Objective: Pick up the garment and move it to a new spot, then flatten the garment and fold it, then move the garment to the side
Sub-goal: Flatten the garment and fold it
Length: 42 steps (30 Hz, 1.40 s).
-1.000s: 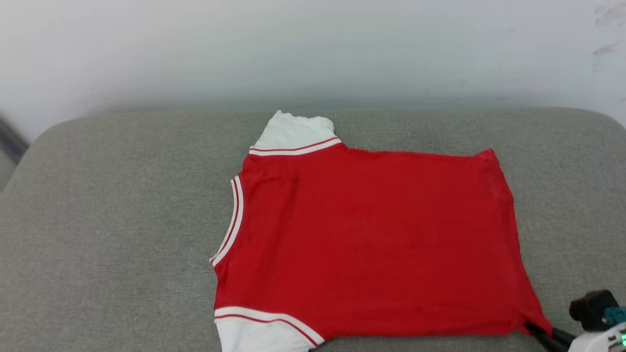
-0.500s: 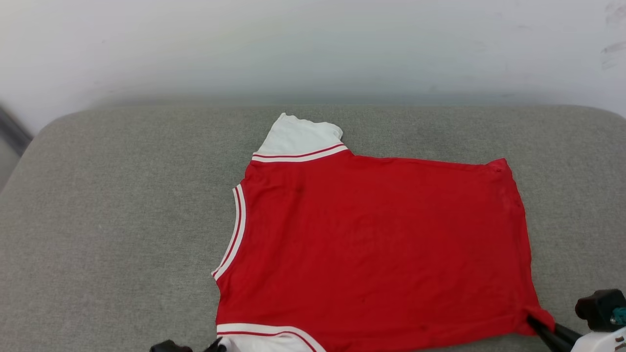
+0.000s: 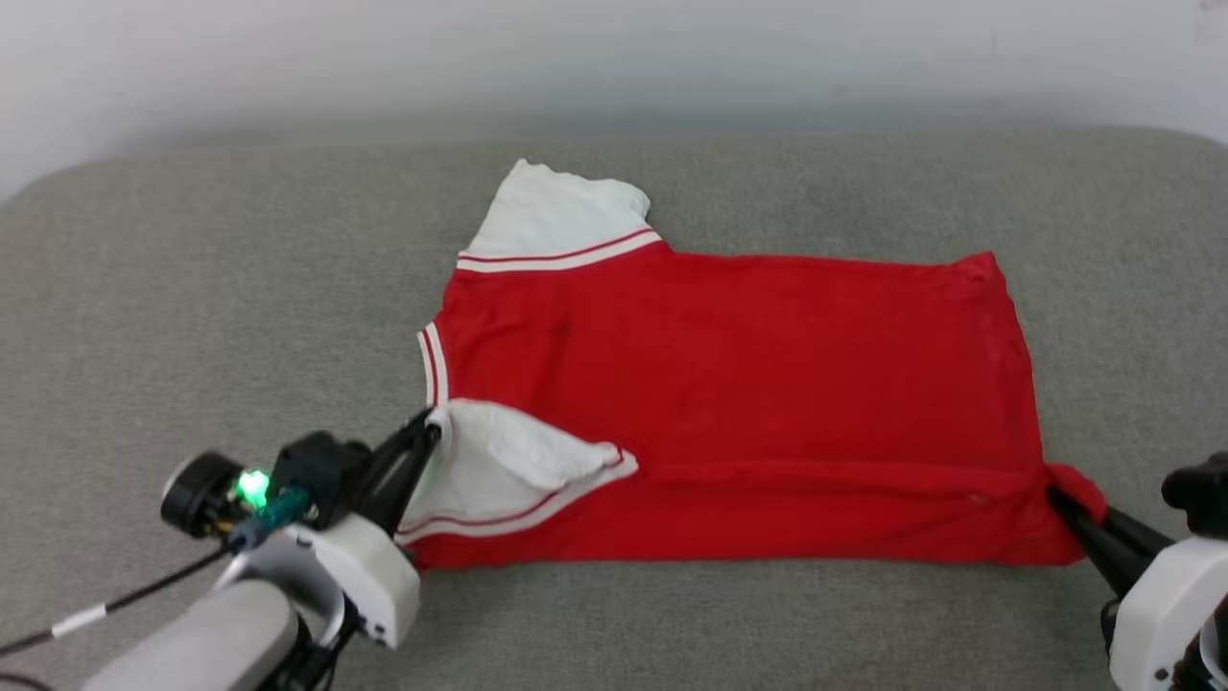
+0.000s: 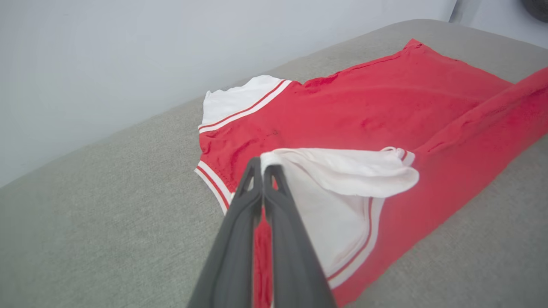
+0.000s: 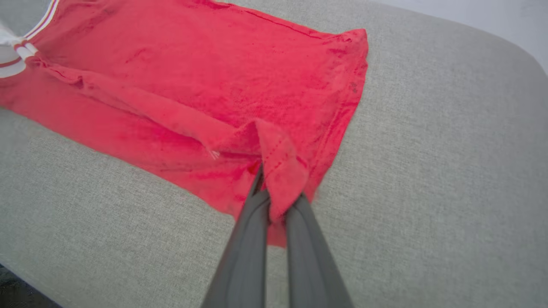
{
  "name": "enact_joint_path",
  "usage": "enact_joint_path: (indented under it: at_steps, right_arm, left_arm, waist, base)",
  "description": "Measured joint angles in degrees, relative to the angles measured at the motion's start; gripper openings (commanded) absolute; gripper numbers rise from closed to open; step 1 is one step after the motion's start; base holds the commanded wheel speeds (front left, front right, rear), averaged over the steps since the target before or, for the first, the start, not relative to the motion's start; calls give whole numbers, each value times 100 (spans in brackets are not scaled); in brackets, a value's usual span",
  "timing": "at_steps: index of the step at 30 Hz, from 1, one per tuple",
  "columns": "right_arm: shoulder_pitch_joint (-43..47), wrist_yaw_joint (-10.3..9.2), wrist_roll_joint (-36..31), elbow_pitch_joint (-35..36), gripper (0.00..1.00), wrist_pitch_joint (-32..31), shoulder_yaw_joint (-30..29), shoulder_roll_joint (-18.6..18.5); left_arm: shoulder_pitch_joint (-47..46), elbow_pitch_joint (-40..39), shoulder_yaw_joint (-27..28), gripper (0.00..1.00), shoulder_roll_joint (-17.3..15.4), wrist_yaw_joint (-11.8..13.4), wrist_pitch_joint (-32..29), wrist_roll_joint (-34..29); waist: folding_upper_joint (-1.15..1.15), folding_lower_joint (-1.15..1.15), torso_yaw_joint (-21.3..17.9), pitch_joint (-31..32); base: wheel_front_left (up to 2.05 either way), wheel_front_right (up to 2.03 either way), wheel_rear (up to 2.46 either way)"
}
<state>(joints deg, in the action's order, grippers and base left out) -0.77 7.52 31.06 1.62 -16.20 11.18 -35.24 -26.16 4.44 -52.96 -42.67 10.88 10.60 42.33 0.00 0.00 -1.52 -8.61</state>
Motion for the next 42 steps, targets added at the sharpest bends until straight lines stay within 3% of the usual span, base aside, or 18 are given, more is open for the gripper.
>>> enact_joint_path:
  at_steps: [4,15,23,24,25,26,34,42]
  right_arm:
    - [-500,0,-51,-77,0,-100,113,110]
    - [-1464,0,-132,-956,0,-116,492,325]
    - [-1875,0,-86,-1549,0,31,851,354]
    - [-1888,0,-87,-1594,30,86,867,355]
    - [-1890,0,-87,-1619,93,137,880,354]
    - [-1889,0,-87,-1631,100,203,880,354]
    - [-1694,0,-87,-1391,100,457,742,261]
    - [-1532,0,-141,-1067,100,398,491,256]
  left_arm:
    - [-740,622,105,0,155,-280,-52,-135]
    - [-1378,2035,81,0,414,-879,1,-125]
    - [-1640,2830,-47,0,783,-1210,147,-172]
    - [-1644,2887,-53,0,824,-1240,158,-167]
    - [-1649,2933,-66,29,857,-1237,165,-167]
    - [-1657,2975,-70,100,875,-1244,170,-170]
    - [-1944,2677,-48,100,702,-1349,-183,-101]
    - [-2327,1646,-38,100,177,-1344,-1757,280]
  waist:
    - [0,0,-156,-420]
    - [0,1,-404,-1238]
    - [0,0,-420,-1379]
    - [0,0,-413,-1339]
    - [0,0,-405,-1294]
    - [0,1,-395,-1243]
    - [0,0,-235,-730]
    - [0,0,-35,-445]
  base:
    - [0,0,0]
    - [0,0,0]
    - [0,0,0]
    - [0,0,0]
    - [0,0,0]
    - [0,0,0]
    - [0,0,0]
    - [0,0,0]
